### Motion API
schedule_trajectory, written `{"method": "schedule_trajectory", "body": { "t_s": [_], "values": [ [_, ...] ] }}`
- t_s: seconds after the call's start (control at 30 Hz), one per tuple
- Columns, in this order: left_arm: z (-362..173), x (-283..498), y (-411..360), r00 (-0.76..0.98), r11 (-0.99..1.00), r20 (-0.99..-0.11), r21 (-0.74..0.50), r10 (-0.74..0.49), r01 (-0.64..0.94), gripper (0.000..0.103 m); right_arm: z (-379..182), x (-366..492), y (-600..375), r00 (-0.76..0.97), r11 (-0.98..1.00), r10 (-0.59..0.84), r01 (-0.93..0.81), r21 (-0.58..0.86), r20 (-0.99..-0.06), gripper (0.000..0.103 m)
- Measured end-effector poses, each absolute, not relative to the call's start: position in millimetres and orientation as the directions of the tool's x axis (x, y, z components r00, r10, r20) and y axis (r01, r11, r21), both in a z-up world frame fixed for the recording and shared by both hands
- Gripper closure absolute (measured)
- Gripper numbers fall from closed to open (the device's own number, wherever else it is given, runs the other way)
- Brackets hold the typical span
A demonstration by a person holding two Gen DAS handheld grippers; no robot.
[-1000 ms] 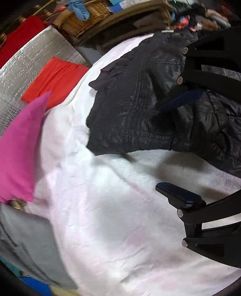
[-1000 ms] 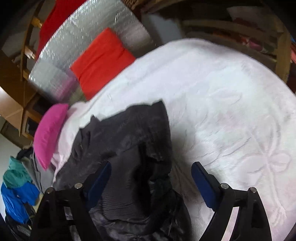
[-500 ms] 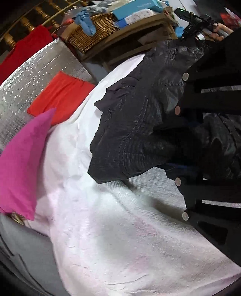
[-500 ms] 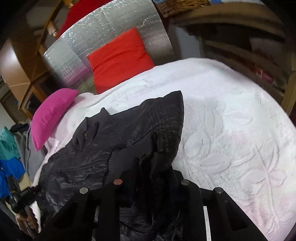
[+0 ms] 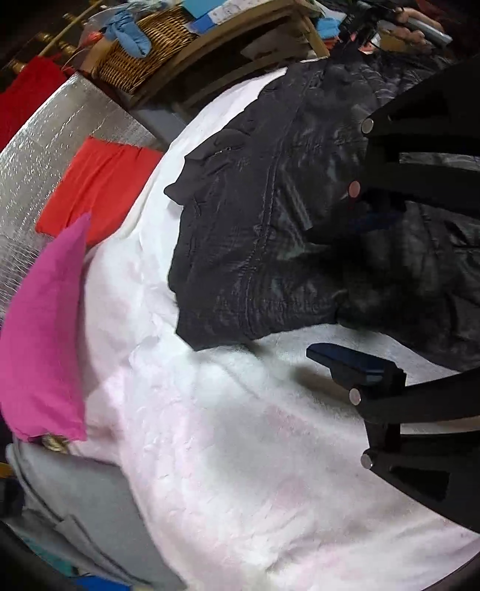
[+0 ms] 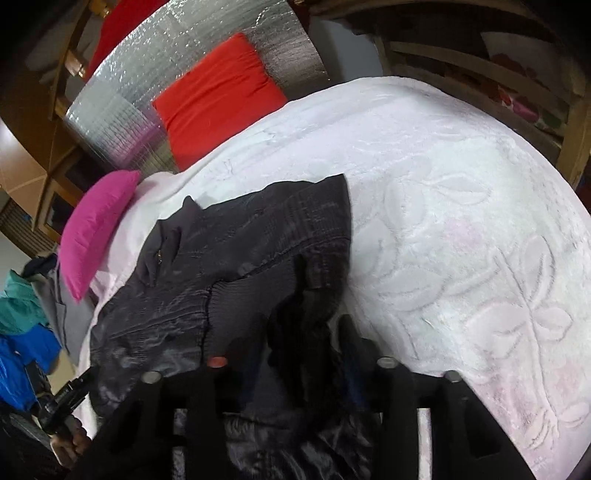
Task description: Fold large clothes
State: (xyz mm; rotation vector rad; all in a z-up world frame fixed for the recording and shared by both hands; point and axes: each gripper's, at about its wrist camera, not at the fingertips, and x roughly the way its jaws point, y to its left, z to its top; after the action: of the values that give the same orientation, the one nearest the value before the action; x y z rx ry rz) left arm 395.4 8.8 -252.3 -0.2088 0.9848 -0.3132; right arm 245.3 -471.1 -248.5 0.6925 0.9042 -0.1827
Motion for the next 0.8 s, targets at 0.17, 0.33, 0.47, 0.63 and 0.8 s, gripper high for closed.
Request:
{"method": "schedule_trajectory", "body": {
  "t_s": [0.17,0.33,0.47,0.63,0.8],
  "values": [
    [-236.1,363.2,12.1,0.562,0.951,-0.768,-0.224,-0.307,0.213,0.036,-234.4,213.4,-474.4,0.663,0.770,0.146,0.390,0.505,-0.735,0.044],
    [-225.9,327.3,25.5,0.565,0.948,-0.762,-0.231,-0.317,0.220,0.036,-228.9,167.3,-468.6,0.690,0.757,0.175,0.361,0.544,-0.702,0.040],
    [-217.3,285.9,41.1,0.589,0.946,-0.740,-0.260,-0.325,0.194,0.035,-233.1,120.3,-459.6,0.684,0.744,0.201,0.359,0.564,-0.701,0.040],
    [-219.4,230.4,46.1,0.573,0.935,-0.740,-0.305,-0.352,0.180,0.032,-234.4,61.2,-444.1,0.670,0.748,0.242,0.332,0.575,-0.702,0.039],
    [-226.4,172.4,49.1,0.511,0.936,-0.785,-0.308,-0.352,0.171,0.031,-235.4,10.2,-424.1,0.637,0.764,0.287,0.299,0.572,-0.716,0.036]
  ]
}}
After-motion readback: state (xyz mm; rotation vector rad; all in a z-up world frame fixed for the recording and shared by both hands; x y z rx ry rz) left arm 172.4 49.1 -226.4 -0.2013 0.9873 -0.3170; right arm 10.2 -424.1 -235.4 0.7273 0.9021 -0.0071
